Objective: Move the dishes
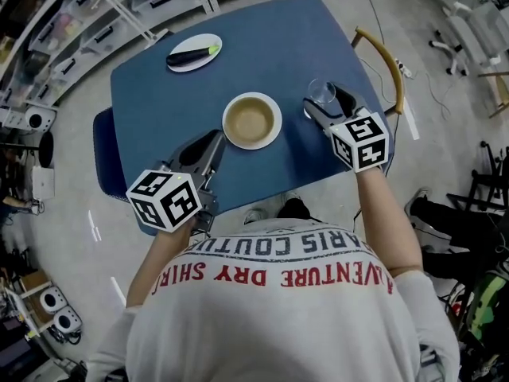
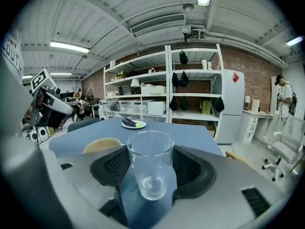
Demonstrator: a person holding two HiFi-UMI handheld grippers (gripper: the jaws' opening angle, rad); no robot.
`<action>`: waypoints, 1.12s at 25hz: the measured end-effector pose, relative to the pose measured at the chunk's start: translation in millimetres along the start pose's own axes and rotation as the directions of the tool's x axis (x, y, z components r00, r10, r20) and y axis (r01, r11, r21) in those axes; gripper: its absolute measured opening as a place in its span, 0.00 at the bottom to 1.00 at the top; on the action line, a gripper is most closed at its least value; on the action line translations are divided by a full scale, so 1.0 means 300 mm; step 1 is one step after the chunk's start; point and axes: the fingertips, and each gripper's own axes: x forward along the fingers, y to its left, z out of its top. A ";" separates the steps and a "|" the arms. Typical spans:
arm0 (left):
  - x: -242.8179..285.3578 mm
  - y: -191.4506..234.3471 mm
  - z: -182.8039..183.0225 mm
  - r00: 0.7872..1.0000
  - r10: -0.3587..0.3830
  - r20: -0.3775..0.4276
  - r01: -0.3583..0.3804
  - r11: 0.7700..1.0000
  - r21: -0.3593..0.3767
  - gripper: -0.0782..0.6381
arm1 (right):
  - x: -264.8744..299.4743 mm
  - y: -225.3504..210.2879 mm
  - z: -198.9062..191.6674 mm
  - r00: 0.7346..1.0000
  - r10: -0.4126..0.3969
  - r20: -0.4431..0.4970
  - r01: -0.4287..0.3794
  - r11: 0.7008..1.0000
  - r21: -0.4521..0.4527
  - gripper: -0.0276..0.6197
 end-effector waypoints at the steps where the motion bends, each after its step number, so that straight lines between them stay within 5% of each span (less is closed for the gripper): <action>1: 0.000 0.005 -0.002 1.000 0.003 0.000 -0.003 1.000 -0.003 0.17 | 0.003 0.000 -0.009 1.000 0.002 -0.004 -0.002 1.000 0.001 0.48; 16: -0.026 0.037 -0.006 1.000 0.022 0.018 -0.021 0.999 -0.029 0.17 | -0.011 -0.013 -0.025 1.000 -0.004 0.019 0.003 1.000 0.024 0.50; 22: -0.075 0.049 0.005 0.999 0.016 0.043 -0.014 0.999 -0.032 0.17 | -0.108 -0.007 0.076 0.994 -0.064 0.093 0.063 0.998 0.010 0.50; 28: -0.113 0.044 0.016 0.997 -0.001 0.072 0.002 1.000 -0.024 0.17 | -0.186 0.114 0.198 0.984 0.016 0.176 -0.006 0.999 -0.053 0.48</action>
